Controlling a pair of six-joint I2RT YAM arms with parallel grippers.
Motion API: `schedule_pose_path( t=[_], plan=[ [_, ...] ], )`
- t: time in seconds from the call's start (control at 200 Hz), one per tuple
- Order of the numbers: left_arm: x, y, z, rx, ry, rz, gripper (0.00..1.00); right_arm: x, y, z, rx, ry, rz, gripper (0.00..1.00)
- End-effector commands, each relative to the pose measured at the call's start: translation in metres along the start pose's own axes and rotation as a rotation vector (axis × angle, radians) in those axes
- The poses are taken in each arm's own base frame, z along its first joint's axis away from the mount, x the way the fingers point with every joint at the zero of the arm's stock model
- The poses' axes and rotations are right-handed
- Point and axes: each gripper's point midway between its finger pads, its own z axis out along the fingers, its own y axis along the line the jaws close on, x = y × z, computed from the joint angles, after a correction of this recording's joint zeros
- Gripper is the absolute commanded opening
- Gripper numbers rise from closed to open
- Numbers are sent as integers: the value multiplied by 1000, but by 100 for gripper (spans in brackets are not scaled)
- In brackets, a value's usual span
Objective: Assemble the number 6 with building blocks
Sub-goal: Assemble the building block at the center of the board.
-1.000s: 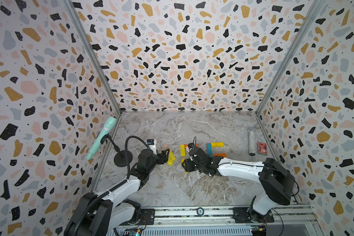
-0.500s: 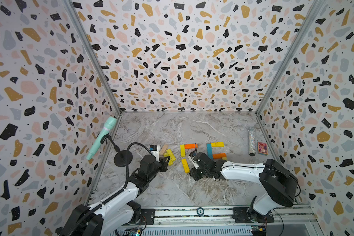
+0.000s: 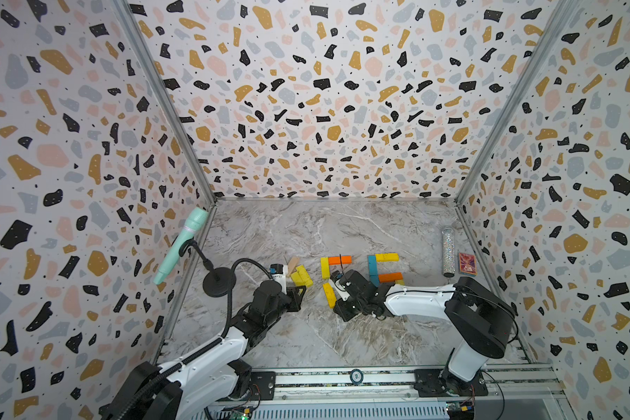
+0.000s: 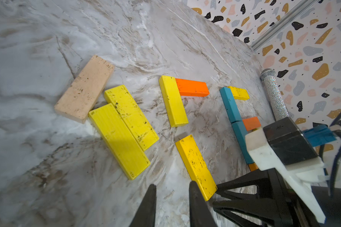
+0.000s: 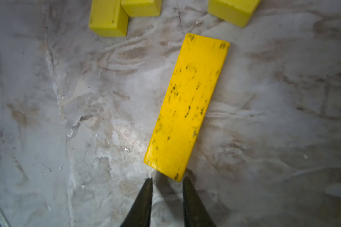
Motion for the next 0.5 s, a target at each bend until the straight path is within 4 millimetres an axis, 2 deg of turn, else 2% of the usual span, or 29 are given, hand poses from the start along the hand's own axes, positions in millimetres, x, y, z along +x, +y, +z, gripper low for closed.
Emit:
schedule_pose_path(
  t=[0.0, 0.275, 0.491],
  plan=[
    [5, 4, 1, -17, 15, 7, 25, -1, 2, 2, -12, 14, -16, 27],
    [14, 1, 8, 2, 53, 6, 21, -2, 1, 8, -5, 24, -20, 26],
    [20, -7, 14, 33, 82, 18, 20, -3, 4, 6, -19, 7, 3, 26]
  ],
)
